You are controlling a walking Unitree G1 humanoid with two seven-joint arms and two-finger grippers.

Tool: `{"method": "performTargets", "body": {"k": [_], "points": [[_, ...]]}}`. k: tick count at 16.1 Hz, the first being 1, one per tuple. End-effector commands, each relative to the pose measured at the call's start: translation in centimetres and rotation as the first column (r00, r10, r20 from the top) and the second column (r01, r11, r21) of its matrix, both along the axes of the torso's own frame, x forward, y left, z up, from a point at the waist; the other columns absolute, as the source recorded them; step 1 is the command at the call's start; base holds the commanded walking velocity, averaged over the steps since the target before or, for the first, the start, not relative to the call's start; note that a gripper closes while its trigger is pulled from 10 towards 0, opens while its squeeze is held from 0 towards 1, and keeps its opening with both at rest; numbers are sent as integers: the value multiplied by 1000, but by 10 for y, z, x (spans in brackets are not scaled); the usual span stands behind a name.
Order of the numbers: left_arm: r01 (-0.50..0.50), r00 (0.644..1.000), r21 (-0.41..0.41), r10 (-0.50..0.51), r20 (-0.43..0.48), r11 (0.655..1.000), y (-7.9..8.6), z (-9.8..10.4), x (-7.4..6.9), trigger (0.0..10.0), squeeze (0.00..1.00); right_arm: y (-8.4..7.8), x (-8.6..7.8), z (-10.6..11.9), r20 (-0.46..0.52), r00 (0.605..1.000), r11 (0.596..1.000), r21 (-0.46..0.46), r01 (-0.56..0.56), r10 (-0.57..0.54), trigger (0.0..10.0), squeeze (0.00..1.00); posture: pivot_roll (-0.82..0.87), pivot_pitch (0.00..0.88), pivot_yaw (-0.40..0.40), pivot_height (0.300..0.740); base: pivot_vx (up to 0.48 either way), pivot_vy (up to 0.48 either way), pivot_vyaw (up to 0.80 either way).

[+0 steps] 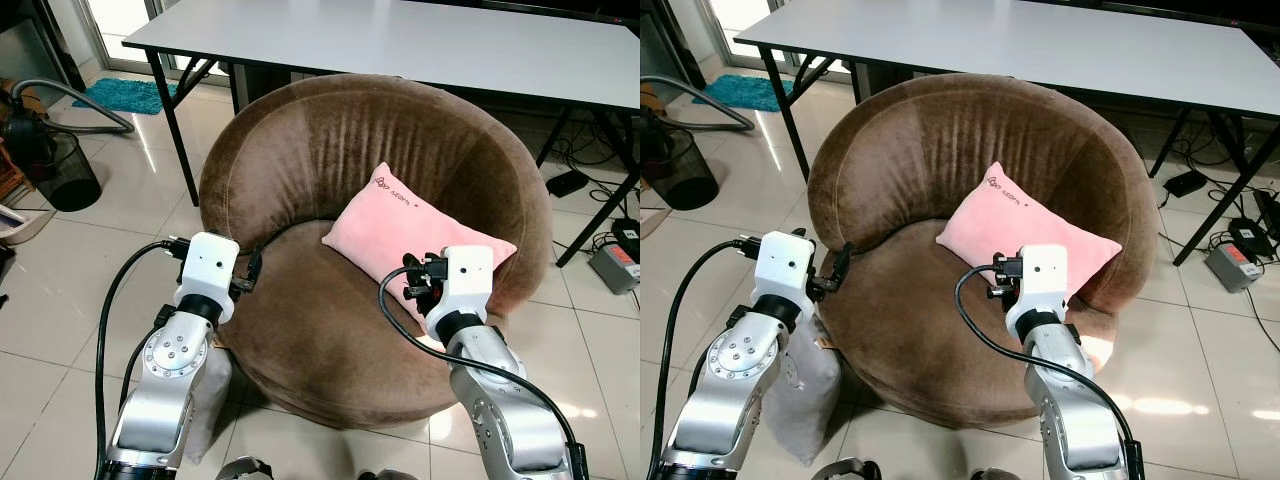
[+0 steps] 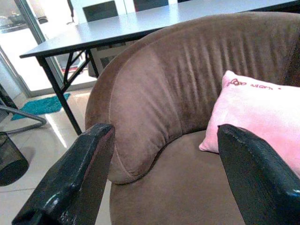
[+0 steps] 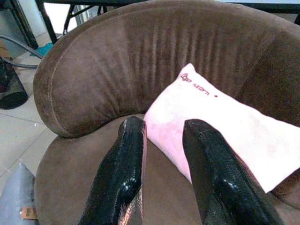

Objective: Move the pillow to the sofa from floor

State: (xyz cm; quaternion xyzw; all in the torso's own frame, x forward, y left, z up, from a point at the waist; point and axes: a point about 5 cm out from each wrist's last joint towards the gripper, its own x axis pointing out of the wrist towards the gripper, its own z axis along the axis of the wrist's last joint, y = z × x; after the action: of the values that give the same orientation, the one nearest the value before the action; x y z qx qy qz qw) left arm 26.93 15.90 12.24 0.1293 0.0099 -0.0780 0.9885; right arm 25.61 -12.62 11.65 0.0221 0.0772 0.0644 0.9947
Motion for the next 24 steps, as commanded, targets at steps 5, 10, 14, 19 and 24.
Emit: {"method": "performTargets", "body": {"k": [5, 10, 14, 19, 24], "points": [[-3, 1000, -4, 3, 2, 1000, 0, 1, -2, 10000, 0, -1, -1, 0, -7, 1000, 1000, -8, 7, -7, 10000, 0, -17, 42, -31, 740, 0, 0, 0], [45, 999, 41, -45, 0, 998, -2, 0, 2, 10000, 0, -16, 4, -11, -39, 992, 991, -69, 113, -116, 10000, 0, -3, 45, -18, 740, 0, 0, 0], [48, 999, 42, -48, 0, 998, -3, 0, 3, 10000, 0, -16, 5, -12, -36, 992, 991, -72, 117, -120, 10000, 0, -3, 43, -20, 740, 0, 0, 0], [53, 999, 46, -53, 0, 997, -4, -1, 2, 10000, 0, -16, 6, -12, -35, 992, 991, -73, 116, -119, 10000, 0, -4, 44, -21, 740, 0, 0, 0], [52, 999, 45, -52, 0, 998, -4, -1, 2, 10000, 0, -17, 5, -12, -36, 992, 990, -72, 119, -122, 10000, 0, -5, 50, -20, 740, 0, 0, 0]]}}
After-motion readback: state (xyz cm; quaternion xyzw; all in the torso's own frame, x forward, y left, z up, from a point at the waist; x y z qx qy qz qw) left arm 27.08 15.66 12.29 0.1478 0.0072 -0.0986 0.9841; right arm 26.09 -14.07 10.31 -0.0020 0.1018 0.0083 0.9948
